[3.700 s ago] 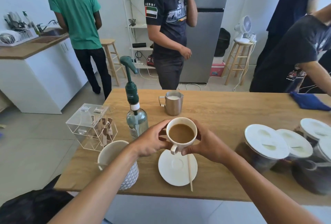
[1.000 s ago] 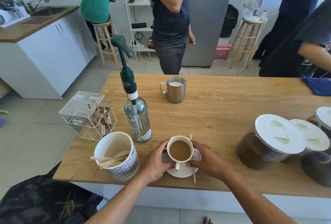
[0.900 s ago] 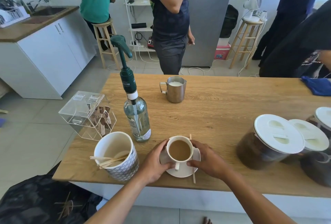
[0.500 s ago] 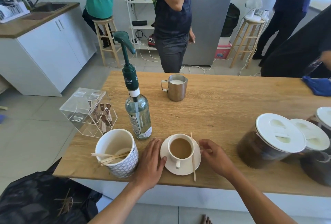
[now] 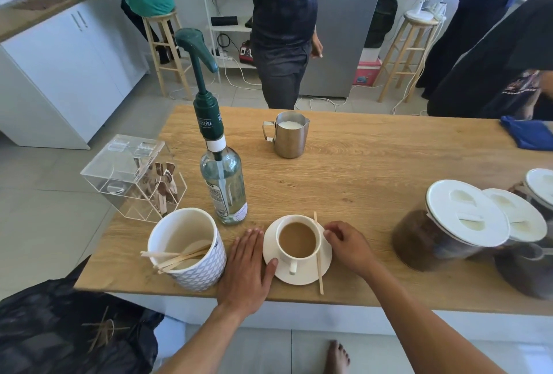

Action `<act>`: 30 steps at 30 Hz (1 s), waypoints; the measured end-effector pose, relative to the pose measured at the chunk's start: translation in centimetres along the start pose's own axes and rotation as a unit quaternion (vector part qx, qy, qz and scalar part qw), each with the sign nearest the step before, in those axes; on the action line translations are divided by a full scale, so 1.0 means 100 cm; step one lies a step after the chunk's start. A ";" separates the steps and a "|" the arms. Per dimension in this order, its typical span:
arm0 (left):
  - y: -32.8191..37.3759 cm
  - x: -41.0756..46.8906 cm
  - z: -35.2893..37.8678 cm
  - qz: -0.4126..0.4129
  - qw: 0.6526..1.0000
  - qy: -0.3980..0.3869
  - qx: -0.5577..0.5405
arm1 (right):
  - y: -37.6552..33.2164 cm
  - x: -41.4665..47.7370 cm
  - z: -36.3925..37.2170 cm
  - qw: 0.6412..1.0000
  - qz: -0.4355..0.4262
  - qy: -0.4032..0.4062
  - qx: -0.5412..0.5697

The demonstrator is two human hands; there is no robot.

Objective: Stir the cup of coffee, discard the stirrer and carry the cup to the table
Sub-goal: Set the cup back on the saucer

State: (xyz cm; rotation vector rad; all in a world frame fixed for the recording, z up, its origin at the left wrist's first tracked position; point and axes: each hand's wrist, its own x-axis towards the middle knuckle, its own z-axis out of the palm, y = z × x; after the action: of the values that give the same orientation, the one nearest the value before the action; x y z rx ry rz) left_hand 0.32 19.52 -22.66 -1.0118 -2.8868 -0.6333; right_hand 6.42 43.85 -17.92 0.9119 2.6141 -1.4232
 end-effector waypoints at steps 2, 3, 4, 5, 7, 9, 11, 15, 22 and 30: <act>0.000 0.000 0.000 -0.001 1.000 0.003 -0.001 | -0.002 0.006 0.001 1.000 0.009 0.002 0.001; 0.000 0.000 0.000 -0.001 1.000 0.005 -0.001 | -0.003 0.009 0.002 1.000 0.014 0.002 0.003; 0.000 0.000 0.000 0.000 1.000 0.007 0.001 | -0.005 0.012 0.002 1.000 0.017 0.003 0.006; -0.001 0.000 0.000 0.001 1.000 0.007 0.001 | -0.006 0.015 0.002 1.000 0.018 0.004 0.007; -0.001 0.000 0.000 0.000 1.000 0.008 -0.002 | -0.009 0.022 0.003 1.000 0.019 0.004 0.006; -0.001 0.000 0.000 -0.003 1.000 0.011 -0.005 | -0.011 0.028 0.005 1.000 0.025 0.000 0.001; -0.001 0.000 0.000 -0.003 1.000 0.013 -0.008 | -0.013 0.035 0.005 0.999 0.034 -0.004 -0.009; 0.000 0.001 0.000 0.002 1.000 0.018 -0.013 | -0.016 0.044 0.004 0.998 0.041 0.001 -0.052; 0.000 0.001 0.002 -0.004 1.000 0.020 -0.018 | -0.020 0.051 0.003 0.996 0.074 -0.009 -0.043; 0.002 0.000 0.001 -0.003 1.000 0.019 -0.008 | -0.021 0.050 0.001 0.996 0.079 -0.018 -0.044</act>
State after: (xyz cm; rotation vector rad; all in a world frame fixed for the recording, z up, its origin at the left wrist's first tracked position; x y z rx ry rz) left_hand 0.39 19.71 -22.71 -0.9827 -2.8583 -0.6701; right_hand 1.20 45.25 -17.84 1.0441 2.4936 -1.2652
